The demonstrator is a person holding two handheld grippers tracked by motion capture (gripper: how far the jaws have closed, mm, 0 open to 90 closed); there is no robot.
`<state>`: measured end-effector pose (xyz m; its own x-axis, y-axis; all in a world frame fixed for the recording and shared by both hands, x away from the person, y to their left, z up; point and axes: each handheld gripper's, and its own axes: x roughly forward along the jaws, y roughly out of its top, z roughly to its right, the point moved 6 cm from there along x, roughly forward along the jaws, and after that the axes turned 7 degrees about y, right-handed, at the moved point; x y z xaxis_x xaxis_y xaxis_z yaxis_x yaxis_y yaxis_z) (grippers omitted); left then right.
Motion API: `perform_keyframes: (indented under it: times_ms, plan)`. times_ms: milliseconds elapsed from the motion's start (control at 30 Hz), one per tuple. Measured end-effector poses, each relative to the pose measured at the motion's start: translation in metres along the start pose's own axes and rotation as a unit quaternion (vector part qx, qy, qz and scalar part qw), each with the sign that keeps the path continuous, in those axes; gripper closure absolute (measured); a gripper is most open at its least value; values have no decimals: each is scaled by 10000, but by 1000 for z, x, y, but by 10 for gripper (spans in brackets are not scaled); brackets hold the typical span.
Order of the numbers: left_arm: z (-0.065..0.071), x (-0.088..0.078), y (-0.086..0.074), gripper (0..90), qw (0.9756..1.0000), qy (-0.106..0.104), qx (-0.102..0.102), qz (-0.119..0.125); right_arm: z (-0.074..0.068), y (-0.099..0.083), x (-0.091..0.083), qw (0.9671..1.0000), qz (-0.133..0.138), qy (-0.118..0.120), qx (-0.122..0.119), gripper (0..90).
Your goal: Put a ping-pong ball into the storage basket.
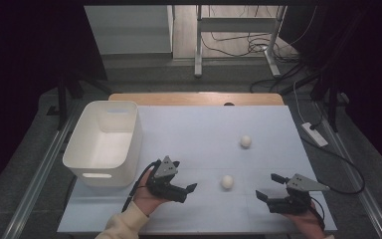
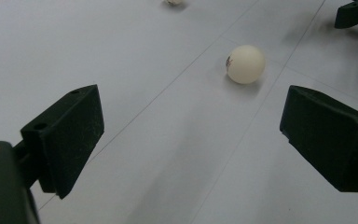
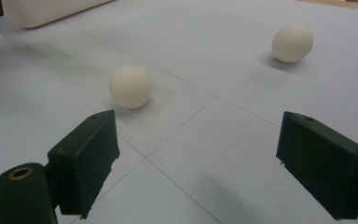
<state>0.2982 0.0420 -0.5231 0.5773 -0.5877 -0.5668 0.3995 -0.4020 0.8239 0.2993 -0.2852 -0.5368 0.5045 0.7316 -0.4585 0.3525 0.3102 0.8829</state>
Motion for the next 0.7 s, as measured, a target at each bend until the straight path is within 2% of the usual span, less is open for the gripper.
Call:
perform_keyframes:
  times_ms: [700]
  plan:
    - [5, 15, 13, 74, 9999, -100, 77, -8, 0, 1, 0, 10000, 33, 32, 40, 128]
